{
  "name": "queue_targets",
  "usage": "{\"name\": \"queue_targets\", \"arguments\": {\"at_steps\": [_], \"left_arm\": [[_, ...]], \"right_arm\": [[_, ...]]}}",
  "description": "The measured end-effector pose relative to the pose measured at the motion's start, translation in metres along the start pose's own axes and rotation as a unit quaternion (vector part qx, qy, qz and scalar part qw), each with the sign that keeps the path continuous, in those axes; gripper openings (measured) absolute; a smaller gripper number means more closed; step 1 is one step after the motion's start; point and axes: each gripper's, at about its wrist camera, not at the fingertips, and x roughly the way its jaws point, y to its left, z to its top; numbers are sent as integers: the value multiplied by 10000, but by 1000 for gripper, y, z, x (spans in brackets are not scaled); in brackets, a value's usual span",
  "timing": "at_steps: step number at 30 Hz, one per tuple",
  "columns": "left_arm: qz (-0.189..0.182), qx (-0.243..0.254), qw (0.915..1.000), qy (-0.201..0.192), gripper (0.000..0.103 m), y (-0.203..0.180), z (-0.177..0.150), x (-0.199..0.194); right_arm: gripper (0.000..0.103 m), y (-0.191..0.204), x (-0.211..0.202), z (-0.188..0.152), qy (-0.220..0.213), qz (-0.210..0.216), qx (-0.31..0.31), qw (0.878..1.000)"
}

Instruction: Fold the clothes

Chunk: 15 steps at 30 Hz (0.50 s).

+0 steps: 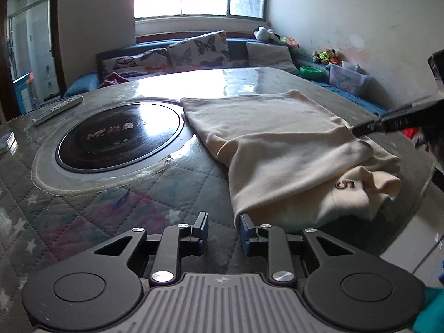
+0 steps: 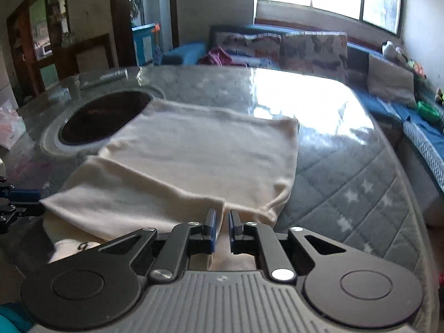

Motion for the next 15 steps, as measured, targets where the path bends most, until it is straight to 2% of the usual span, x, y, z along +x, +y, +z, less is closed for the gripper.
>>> {"name": "queue_targets", "arguments": {"at_steps": [2, 8, 12, 15], "left_arm": [[-26, -56, 10000, -15, 27, 5, 5, -4], [-210, -497, 9978, -393, 25, 12, 35, -7], [-589, -575, 9952, -536, 25, 0, 56, 13], [-686, -591, 9950, -410, 25, -6, 60, 34]], "right_arm": [[8, 0, -5, 2, -110, 43, -25, 9999], [8, 3, 0, 5, -235, 208, -20, 9995], [8, 8, 11, 3, -246, 303, -21, 9992], [8, 11, 16, 2, -301, 343, 5, 9990]]}}
